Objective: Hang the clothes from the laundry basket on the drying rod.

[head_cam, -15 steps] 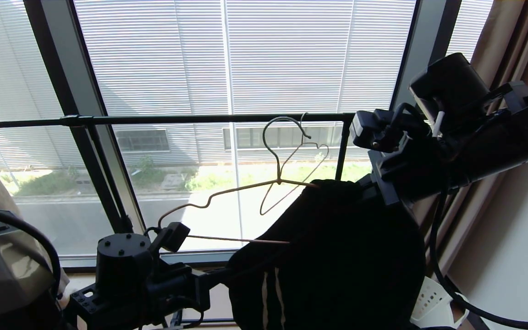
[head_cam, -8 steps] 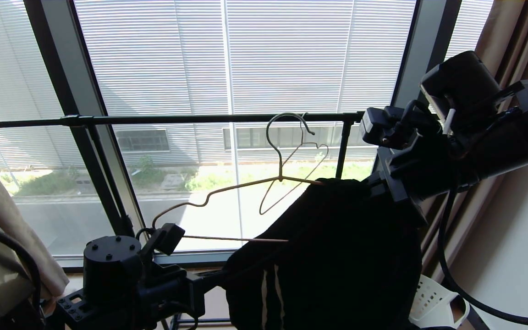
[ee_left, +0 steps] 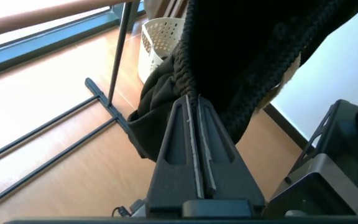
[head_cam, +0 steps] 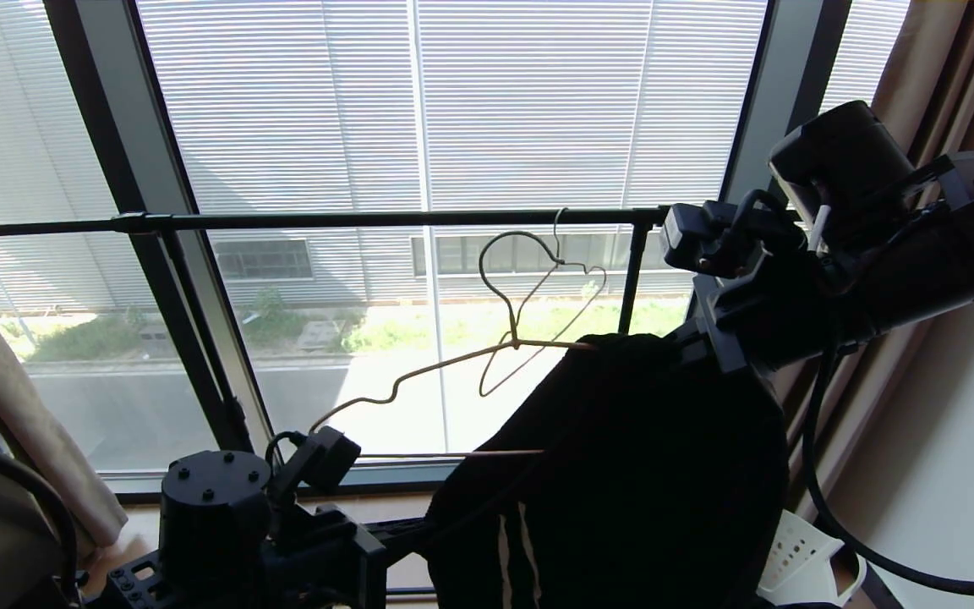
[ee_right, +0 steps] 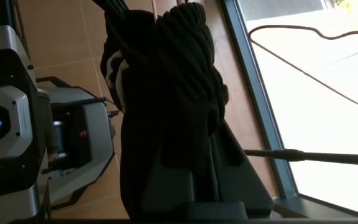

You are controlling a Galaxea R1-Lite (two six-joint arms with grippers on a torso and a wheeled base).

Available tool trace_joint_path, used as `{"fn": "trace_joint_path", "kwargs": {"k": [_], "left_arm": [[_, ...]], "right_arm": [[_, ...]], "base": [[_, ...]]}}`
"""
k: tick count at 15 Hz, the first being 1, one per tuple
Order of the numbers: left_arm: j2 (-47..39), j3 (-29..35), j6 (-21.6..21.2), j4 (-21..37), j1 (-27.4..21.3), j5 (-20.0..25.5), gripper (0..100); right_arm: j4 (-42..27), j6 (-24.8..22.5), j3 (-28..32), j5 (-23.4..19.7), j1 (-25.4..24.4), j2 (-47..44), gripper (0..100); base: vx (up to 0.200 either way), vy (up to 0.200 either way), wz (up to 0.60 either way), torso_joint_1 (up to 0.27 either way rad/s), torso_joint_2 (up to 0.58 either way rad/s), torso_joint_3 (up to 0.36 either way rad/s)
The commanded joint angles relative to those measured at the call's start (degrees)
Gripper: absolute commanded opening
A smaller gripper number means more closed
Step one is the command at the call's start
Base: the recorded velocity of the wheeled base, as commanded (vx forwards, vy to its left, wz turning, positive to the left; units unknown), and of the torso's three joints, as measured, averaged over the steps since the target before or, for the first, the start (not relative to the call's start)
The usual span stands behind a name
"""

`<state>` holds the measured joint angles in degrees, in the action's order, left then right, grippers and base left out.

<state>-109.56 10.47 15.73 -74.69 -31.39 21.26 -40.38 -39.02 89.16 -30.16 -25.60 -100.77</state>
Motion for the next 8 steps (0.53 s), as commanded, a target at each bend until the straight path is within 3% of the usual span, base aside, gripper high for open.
{"fn": "trace_joint_path", "kwargs": {"k": [1, 5, 8], "left_arm": [[0.5, -1.7, 0.1, -1.9, 0.4, 0.0, 0], [0.5, -5.5, 0.3, -9.9, 0.8, 0.0, 0], [0.4, -6.2, 0.2, -10.4, 3.8, 0.0, 0]], "right_arm": [[0.0, 0.0, -0.7, -0.1, 1.4, 0.1, 0], [0.0, -0.1, -2.7, -0.6, 3.2, 0.9, 0], [0.0, -0.2, -4.9, -1.4, 5.1, 3.2, 0]], "base": [[0.0, 0.0, 0.0, 0.0, 0.0, 0.0], [0.0, 0.0, 0.0, 0.0, 0.0, 0.0], [0.0, 0.0, 0.0, 0.0, 0.0, 0.0]]}}
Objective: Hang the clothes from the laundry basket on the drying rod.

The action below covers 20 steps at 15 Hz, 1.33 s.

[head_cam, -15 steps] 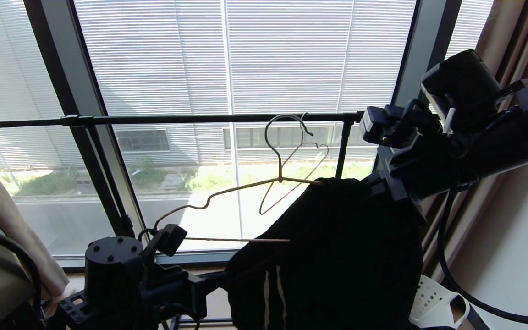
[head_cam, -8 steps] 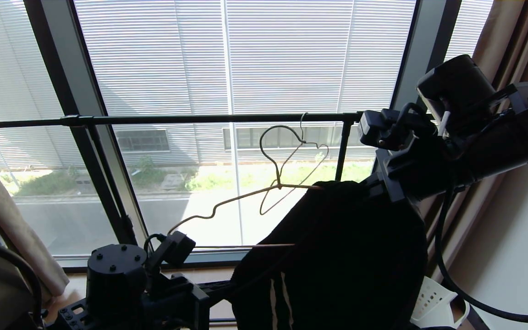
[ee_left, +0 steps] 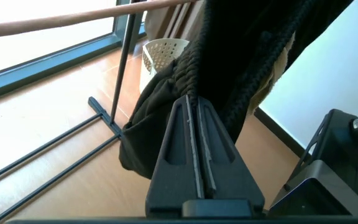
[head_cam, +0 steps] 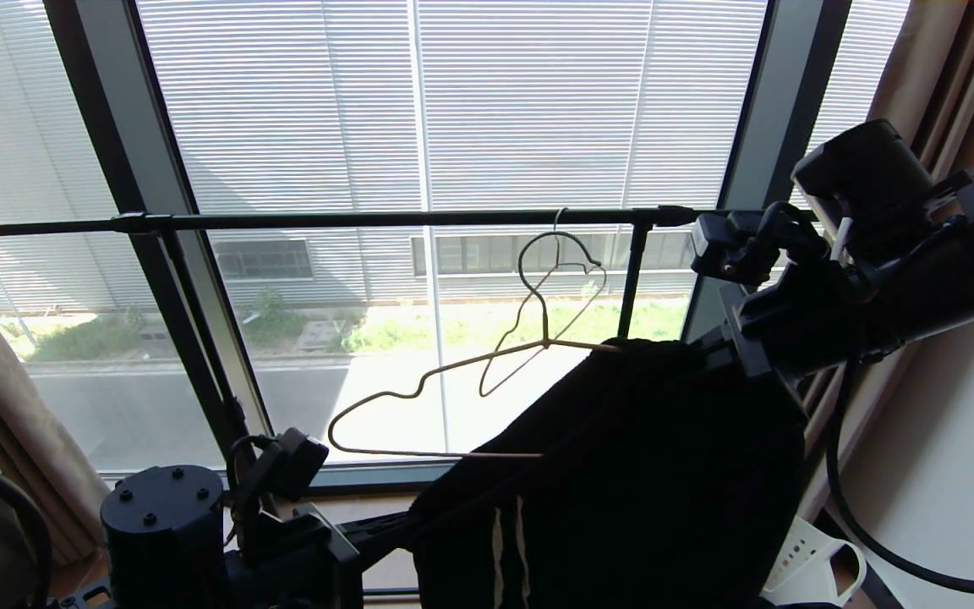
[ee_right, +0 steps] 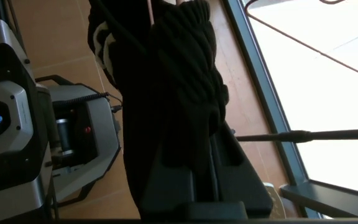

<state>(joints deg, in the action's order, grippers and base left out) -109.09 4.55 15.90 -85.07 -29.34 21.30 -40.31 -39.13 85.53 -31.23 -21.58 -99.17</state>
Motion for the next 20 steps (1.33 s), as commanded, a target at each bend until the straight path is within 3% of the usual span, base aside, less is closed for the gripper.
{"fn": "trace_joint_path", "kwargs": {"k": [1, 12, 20], "left_arm": [[-0.1, -0.2, 0.1, -0.1, 3.1, 0.1, 0], [0.2, 0.2, 0.3, -0.2, 9.4, 0.1, 0], [0.5, -0.2, 0.5, -3.1, 10.3, 0.1, 0]], "right_arm": [[0.0, -0.2, -2.1, -0.8, 1.6, 2.5, 0], [0.0, -0.6, -9.6, -0.2, 3.8, 8.6, 0], [0.0, -1.0, -14.2, 6.3, 4.3, 8.4, 0]], "base": [[0.0, 0.0, 0.0, 0.0, 0.0, 0.0], [0.0, 0.0, 0.0, 0.0, 0.0, 0.0], [0.0, 0.0, 0.0, 0.0, 0.0, 0.0]]}}
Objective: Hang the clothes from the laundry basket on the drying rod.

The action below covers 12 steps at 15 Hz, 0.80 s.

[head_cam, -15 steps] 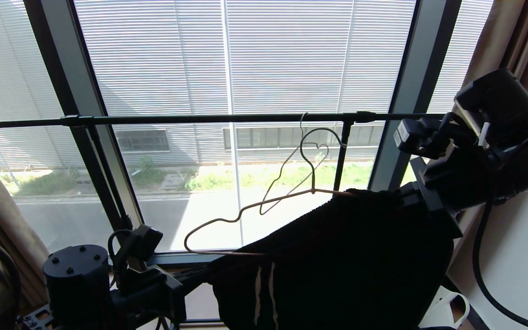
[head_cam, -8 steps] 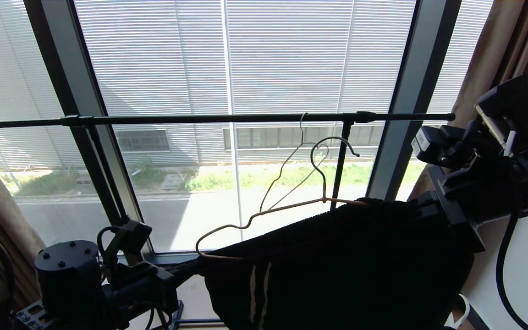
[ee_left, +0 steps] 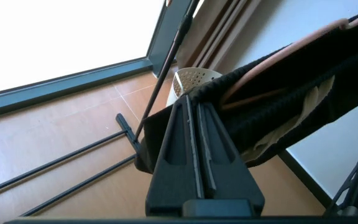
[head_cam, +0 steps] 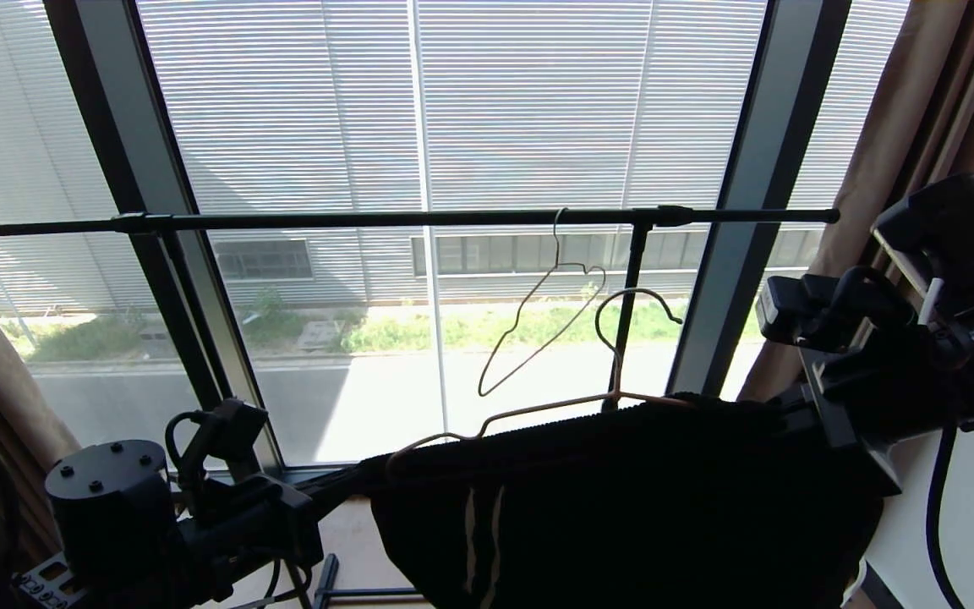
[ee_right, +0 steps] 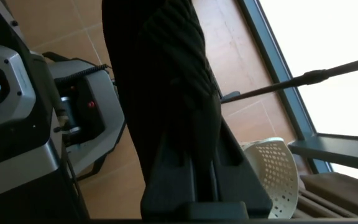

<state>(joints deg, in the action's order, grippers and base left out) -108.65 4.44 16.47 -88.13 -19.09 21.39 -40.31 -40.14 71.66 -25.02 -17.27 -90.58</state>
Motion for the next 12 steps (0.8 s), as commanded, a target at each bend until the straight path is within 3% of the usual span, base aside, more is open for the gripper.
{"fn": "trace_joint_path", "kwargs": {"k": [1, 4, 10, 12], "left_arm": [[0.0, 0.0, 0.0, 0.0, 0.0, 0.0, 0], [0.0, 0.7, 0.0, 0.0, 0.0, 0.0, 0], [0.1, 4.7, -0.1, 0.6, -0.5, 0.1, 0], [0.8, 5.8, -0.2, 1.4, -0.6, 0.1, 0]], "right_arm": [[0.0, 0.0, -0.7, 1.9, -0.1, -0.2, 0], [0.1, 0.0, -2.2, 4.7, -0.5, -0.4, 0], [13.1, 0.3, -10.2, 13.4, -2.1, -0.7, 0], [15.1, 0.4, -11.8, 14.2, -2.4, -0.6, 0]], "base": [[0.0, 0.0, 0.0, 0.0, 0.0, 0.0], [0.0, 0.0, 0.0, 0.0, 0.0, 0.0], [0.0, 0.0, 0.0, 0.0, 0.0, 0.0], [0.0, 0.0, 0.0, 0.0, 0.0, 0.0]]}}
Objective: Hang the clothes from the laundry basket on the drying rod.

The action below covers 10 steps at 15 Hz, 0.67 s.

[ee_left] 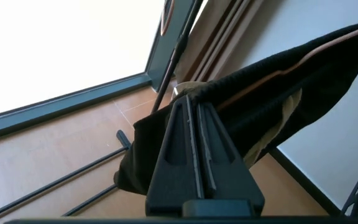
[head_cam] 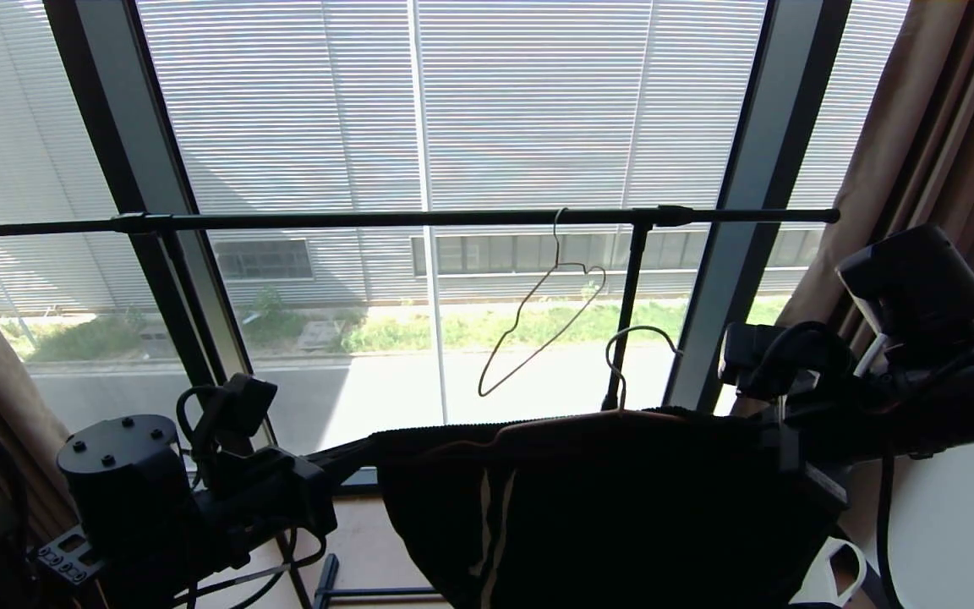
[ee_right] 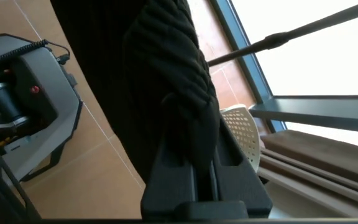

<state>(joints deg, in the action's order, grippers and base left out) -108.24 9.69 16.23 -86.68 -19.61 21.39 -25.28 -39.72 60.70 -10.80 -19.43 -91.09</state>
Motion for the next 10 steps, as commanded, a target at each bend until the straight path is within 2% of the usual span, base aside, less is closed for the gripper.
{"fn": "trace_joint_path", "kwargs": {"k": [1, 4, 5, 6, 7, 9, 10], "left_arm": [[3.0, 3.4, -0.1, 6.5, -1.0, 0.1, 0], [11.7, 11.3, -2.5, 26.1, -1.7, -0.1, 0], [15.5, 16.4, -3.7, 37.3, -2.0, -0.2, 0], [16.8, 18.5, -4.0, 41.6, -2.1, -0.3, 0], [18.8, 23.4, -4.5, 50.2, -2.7, -1.0, 0], [19.2, 29.5, -4.9, 59.5, -5.5, -5.7, 0], [19.1, 31.2, -5.0, 61.5, -6.8, -7.4, 0]], "right_arm": [[3.9, 0.1, -3.4, 1.8, -0.3, 0.1, 0], [11.2, 1.7, -8.2, 4.0, -0.3, 0.9, 0], [15.1, 2.4, -10.6, 4.8, -0.3, 0.9, 0], [16.5, 2.4, -11.5, 4.9, -0.3, 0.9, 0], [19.7, 2.5, -13.5, 5.1, -0.3, 0.8, 0], [24.4, 3.1, -16.3, 5.5, -0.3, 0.5, 0], [24.9, 3.1, -16.5, 7.0, -0.6, 0.3, 0]], "base": [[0.0, 0.0, 0.0, 0.0, 0.0, 0.0], [0.0, 0.0, 0.0, 0.0, 0.0, 0.0], [0.0, 0.0, 0.0, 0.0, 0.0, 0.0], [0.0, 0.0, 0.0, 0.0, 0.0, 0.0], [0.0, 0.0, 0.0, 0.0, 0.0, 0.0], [0.0, 0.0, 0.0, 0.0, 0.0, 0.0], [0.0, 0.0, 0.0, 0.0, 0.0, 0.0]]}}
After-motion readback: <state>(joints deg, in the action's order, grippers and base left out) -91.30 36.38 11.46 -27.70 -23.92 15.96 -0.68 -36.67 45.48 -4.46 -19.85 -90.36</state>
